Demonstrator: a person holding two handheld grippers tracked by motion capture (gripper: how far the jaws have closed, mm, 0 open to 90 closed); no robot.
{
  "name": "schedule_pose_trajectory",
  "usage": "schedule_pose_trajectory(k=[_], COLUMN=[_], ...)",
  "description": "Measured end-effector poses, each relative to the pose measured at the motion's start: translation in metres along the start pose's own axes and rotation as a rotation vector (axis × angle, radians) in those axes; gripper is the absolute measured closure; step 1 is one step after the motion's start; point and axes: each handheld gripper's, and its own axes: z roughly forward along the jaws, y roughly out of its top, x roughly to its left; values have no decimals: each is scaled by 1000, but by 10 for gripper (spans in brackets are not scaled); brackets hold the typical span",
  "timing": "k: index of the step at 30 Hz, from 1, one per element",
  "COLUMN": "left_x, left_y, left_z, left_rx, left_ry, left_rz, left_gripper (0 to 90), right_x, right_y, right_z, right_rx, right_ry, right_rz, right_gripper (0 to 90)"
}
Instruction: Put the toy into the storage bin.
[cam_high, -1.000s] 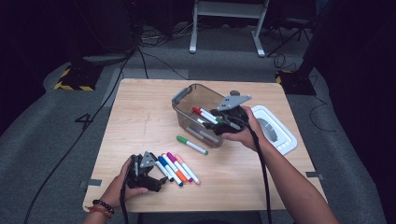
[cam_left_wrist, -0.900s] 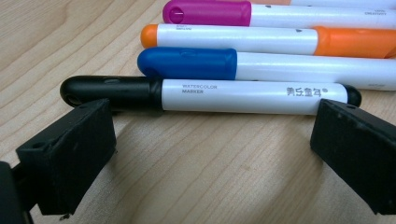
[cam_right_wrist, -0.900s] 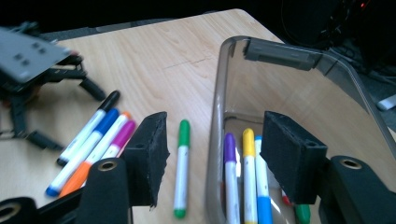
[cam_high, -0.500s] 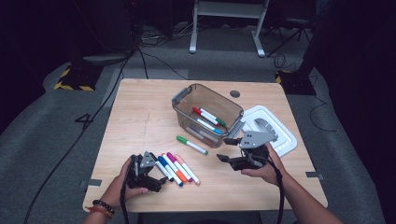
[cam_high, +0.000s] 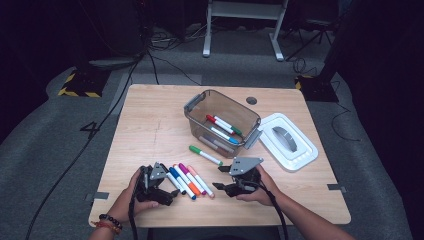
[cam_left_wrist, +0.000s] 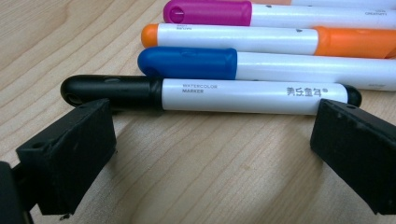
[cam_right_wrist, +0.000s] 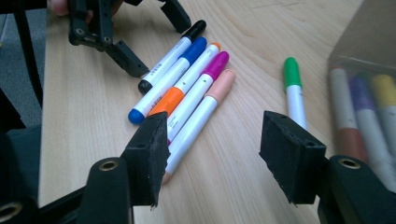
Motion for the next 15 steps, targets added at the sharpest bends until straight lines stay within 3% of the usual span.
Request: schedule_pose_trajectory(k=[9,12,15], left_x=[0,0,0], left_y=[0,0,0], left_z=[0,0,0], left_rx=[0,0,0], left_ry=[0,1,0], left_rz=[0,0,0], left_gripper=[5,5,5], right_x=[-7,-7,-10], right_y=[10,14,17], right_z=[57,69,78], right_rx=[17,30,34], right_ry=[29,17,0], right_rz=[-1,-17,-4], right_gripper=[446,440,441])
